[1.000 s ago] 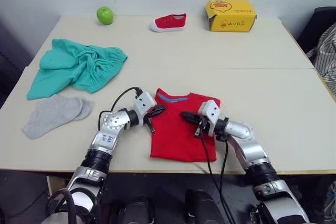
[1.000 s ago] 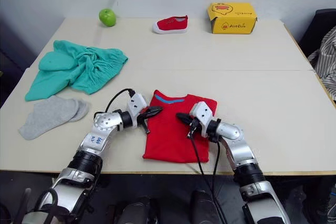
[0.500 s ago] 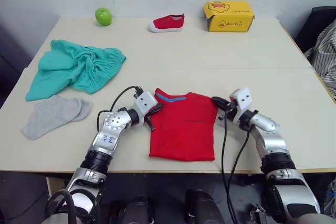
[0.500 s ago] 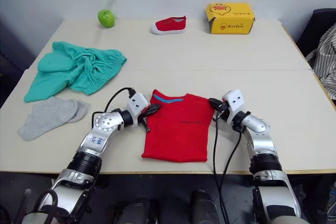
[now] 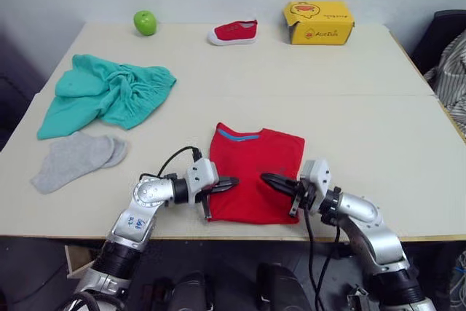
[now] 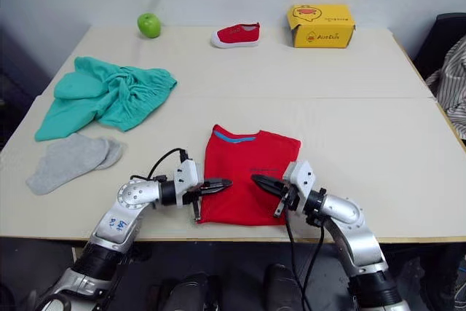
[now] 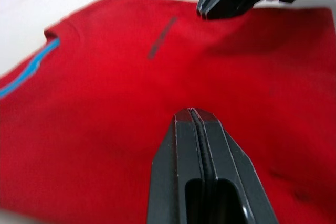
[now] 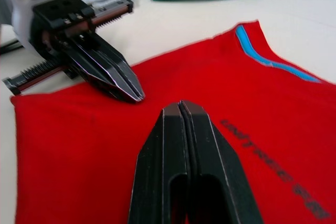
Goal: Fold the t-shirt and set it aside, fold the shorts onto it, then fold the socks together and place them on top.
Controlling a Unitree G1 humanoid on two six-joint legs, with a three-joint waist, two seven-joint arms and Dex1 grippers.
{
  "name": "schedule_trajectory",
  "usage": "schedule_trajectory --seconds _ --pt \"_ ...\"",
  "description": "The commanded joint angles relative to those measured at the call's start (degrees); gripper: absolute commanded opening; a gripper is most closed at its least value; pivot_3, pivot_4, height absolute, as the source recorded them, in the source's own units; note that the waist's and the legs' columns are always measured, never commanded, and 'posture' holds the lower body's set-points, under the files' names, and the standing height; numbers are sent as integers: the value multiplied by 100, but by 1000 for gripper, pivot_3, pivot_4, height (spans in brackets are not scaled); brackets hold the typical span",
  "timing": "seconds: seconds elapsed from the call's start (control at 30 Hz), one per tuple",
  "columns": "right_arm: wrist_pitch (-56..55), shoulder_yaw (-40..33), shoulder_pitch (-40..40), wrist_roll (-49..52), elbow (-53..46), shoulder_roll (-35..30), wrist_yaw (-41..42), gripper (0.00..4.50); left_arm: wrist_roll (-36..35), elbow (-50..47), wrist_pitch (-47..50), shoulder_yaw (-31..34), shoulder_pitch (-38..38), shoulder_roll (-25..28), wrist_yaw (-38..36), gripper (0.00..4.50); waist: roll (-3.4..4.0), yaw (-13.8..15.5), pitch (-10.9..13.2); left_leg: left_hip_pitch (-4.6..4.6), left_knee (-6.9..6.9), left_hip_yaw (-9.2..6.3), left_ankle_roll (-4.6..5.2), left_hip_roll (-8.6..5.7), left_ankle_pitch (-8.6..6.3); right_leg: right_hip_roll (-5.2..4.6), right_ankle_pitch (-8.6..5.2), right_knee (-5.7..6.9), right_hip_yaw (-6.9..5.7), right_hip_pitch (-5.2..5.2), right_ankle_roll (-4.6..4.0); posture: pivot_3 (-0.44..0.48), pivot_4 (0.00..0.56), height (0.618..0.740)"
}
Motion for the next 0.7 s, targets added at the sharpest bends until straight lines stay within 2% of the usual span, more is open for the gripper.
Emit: schedule_trajectory --seconds 0.03,0.1,0.17,0.23,0.33,0.4,0.53,0.7 --pt "-80 -513 216 55 44 -333 -20 0 -125 -110 66 134 98 -29 114 20 0 13 0 0 0 0 1 0 -2 -1 0 -2 1 0 0 0 150 740" --pt "9 -712 268 181 33 -481 12 0 -211 -92 183 214 94 -88 203 20 0 22 0 0 0 2 1 0 -8 0 0 -4 1 -1 0 0 150 740" --pt "621 -1162 311 773 -118 -748 100 0 -237 -40 137 244 83 -72 150 20 0 23 0 -1 0 4 1 1 -9 2 0 -6 2 -1 0 0 150 740" --pt "1501 -1519 387 1483 -359 -1180 373 350 -304 30 74 271 85 -70 47 0 0 30 0 0 1 4 1 2 -9 4 0 -5 3 -1 0 0 150 740" --pt "2803 -1767 444 2242 -513 -1750 489 1203 -289 126 -41 239 76 -59 -26 0 0 41 0 0 2 3 5 5 -10 3 -1 -5 2 0 -1 0 150 740" --pt "4161 -1868 321 2862 -450 -2132 246 1881 -279 185 -98 235 61 -64 -43 0 0 41 0 1 4 1 31 8 -25 3 -1 -5 2 1 -2 0 150 740" --pt "5971 -1589 -374 3465 -27 -2515 128 3163 -274 294 -236 223 35 -97 -67 0 1 32 0 1 5 0 33 9 -27 -3 -3 -4 2 0 -6 0 150 740" --pt "6869 -964 -1376 3326 676 -2157 -43 3163 -283 410 -283 201 -12 -149 -110 0 1 46 0 0 5 -1 33 10 -27 0 -4 -5 -2 -1 -8 0 150 740"
